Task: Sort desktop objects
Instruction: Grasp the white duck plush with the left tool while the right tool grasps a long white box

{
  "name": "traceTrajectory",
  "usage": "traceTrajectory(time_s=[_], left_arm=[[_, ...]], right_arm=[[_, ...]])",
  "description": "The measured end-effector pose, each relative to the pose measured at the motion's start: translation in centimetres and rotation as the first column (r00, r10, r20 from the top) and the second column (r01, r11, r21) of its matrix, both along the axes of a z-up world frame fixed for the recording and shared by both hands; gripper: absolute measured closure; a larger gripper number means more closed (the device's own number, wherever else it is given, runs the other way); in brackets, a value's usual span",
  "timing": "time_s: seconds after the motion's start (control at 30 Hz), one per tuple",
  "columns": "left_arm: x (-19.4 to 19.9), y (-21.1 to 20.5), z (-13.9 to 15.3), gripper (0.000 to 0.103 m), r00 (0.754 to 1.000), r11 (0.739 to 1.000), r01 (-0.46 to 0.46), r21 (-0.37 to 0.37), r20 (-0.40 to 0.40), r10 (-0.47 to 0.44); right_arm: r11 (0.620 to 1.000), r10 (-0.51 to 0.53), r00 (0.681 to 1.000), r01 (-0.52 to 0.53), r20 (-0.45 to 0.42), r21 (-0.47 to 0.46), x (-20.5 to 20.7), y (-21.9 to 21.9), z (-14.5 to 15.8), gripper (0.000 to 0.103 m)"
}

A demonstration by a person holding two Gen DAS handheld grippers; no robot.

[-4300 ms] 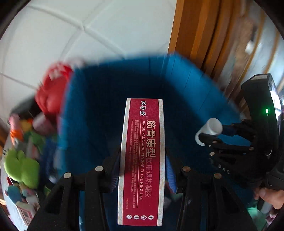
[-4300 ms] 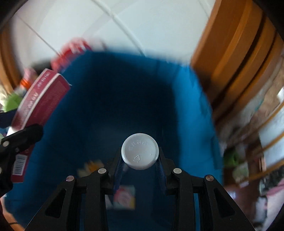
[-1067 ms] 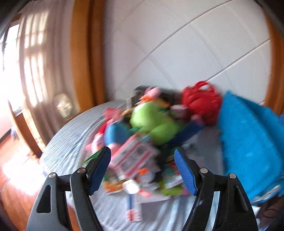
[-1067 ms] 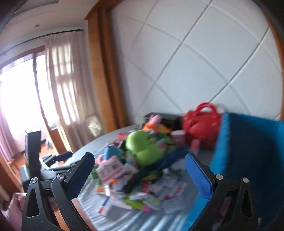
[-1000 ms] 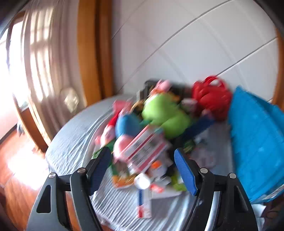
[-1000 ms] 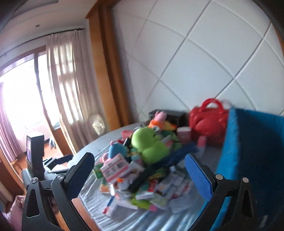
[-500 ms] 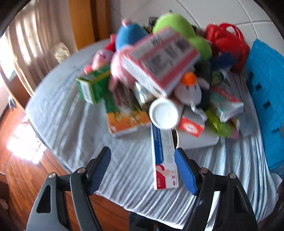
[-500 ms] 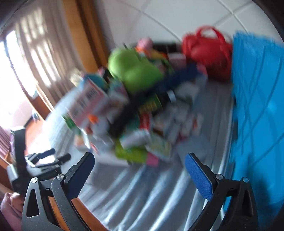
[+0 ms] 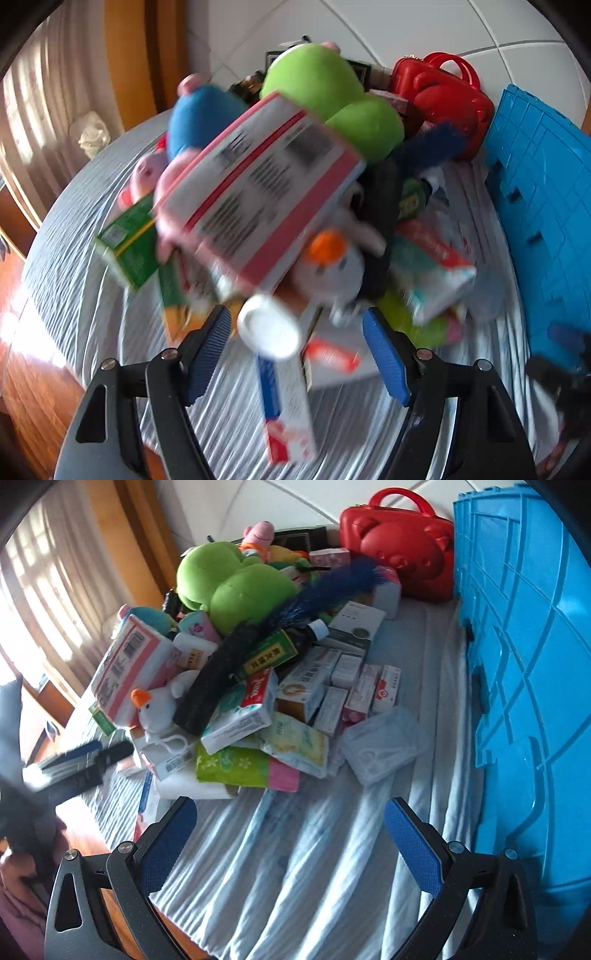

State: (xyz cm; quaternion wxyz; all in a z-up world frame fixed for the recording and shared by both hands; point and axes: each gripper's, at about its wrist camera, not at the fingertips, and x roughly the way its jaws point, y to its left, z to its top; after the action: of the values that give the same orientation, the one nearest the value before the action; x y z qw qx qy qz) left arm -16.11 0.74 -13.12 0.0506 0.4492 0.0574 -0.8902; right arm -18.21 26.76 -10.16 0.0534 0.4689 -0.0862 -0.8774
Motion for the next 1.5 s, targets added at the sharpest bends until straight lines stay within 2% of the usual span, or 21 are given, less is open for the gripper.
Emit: traceTrajectory(time_s=[0.17, 0.27, 0.3, 0.4, 0.43, 0.47, 0.53, 0.67, 0.7, 0.77, 0.97, 1.07, 1.23, 1.33, 1.5], left_arm=[[-3.4, 0.5, -1.4, 0.029, 0.999, 0.999, 0.01, -0.037, 0.054, -0.008], [-5.1, -0.2, -2.4, 0.029, 0.996, 1.0, -0.002, 0.0, 0.084, 0.002], [-5.8, -0.7, -2.6, 0.032, 0.995, 1.0, -0.018, 0.02, 0.095, 0.016], [-6.5, -1.5, -2.8, 0.052, 0.994, 0.997, -0.018, 0.072, 0.108, 0.01], [-6.4, -1.6, -2.8, 0.055, 0.994, 0.997, -0.012, 0.081, 0.107, 0.003], [-6.1, -1.5, -2.7, 0.056, 0.995, 0.997, -0.003, 0.08, 0.104, -0.005], [-5.6, -1.2, -2.8, 0.056, 0.995, 0.997, 0.016, 0.071, 0.101, -0.023], [-4.9, -1.3, -2.3, 0.056, 0.995, 0.998, 0.037, 0.057, 0.088, -0.042], [-4.9, -1.3, -2.2, 0.056, 0.995, 0.998, 0.039, 0.055, 0.089, -0.043], [-4.8, -1.3, -1.9, 0.056, 0.995, 0.998, 0.046, 0.052, 0.083, -0.05], [-2.9, -1.5, 1.1, 0.059, 0.999, 0.998, 0.053, 0.029, 0.008, -0.053], [-2.1, -1.2, 2.7, 0.059, 0.998, 0.999, 0.05, -0.004, -0.034, -0.05], [-1.0, -0.7, 5.6, 0.06, 0.992, 0.998, 0.055, -0.01, -0.11, -0.056], [-0.5, 0.3, 8.2, 0.06, 0.981, 0.997, 0.065, -0.031, -0.181, -0.069], [0.0, 1.6, 10.7, 0.061, 0.967, 0.996, 0.072, -0.056, -0.242, -0.083]], right_arm=[[0.998, -0.028, 1.0, 0.028, -0.001, -0.057, -1.8, 0.7, 0.2, 0.0], [0.995, -0.03, 0.999, 0.032, 0.016, -0.1, -3.4, 0.5, 0.1, 0.0], [0.993, -0.029, 0.999, 0.033, 0.033, -0.113, -4.2, 0.3, -0.1, 0.0], [0.986, -0.017, 0.996, 0.031, 0.086, -0.162, -6.0, -0.4, -1.2, 0.0], [0.984, -0.01, 0.995, 0.027, 0.098, -0.175, -6.6, -0.7, -1.6, 0.006], [0.982, -0.004, 0.994, 0.023, 0.105, -0.185, -7.2, -1.1, -1.9, 0.016], [0.977, 0.006, 0.993, 0.02, 0.119, -0.21, -8.2, -1.7, -2.5, 0.032], [0.965, 0.027, 0.988, 0.014, 0.152, -0.262, -9.9, -2.7, -3.7, 0.036], [0.963, 0.03, 0.987, 0.014, 0.159, -0.268, -10.2, -3.0, -4.0, 0.04], [0.964, 0.041, 0.985, 0.006, 0.169, -0.267, -10.7, -3.8, -4.3, 0.067], [0.985, 0.056, 0.997, -0.046, 0.057, -0.166, -9.0, -5.6, -0.7, 0.084], [0.989, 0.044, 0.999, -0.043, 0.006, -0.139, -8.3, -5.4, 1.5, 0.086], [0.996, 0.028, 0.996, -0.035, -0.088, -0.078, -6.6, -4.8, 4.8, 0.086], [0.998, 0.029, 0.989, -0.037, -0.143, -0.054, -5.5, -4.5, 7.0, 0.086], [0.999, 0.025, 0.974, -0.032, -0.224, -0.029, -4.1, -3.9, 10.2, 0.086]])
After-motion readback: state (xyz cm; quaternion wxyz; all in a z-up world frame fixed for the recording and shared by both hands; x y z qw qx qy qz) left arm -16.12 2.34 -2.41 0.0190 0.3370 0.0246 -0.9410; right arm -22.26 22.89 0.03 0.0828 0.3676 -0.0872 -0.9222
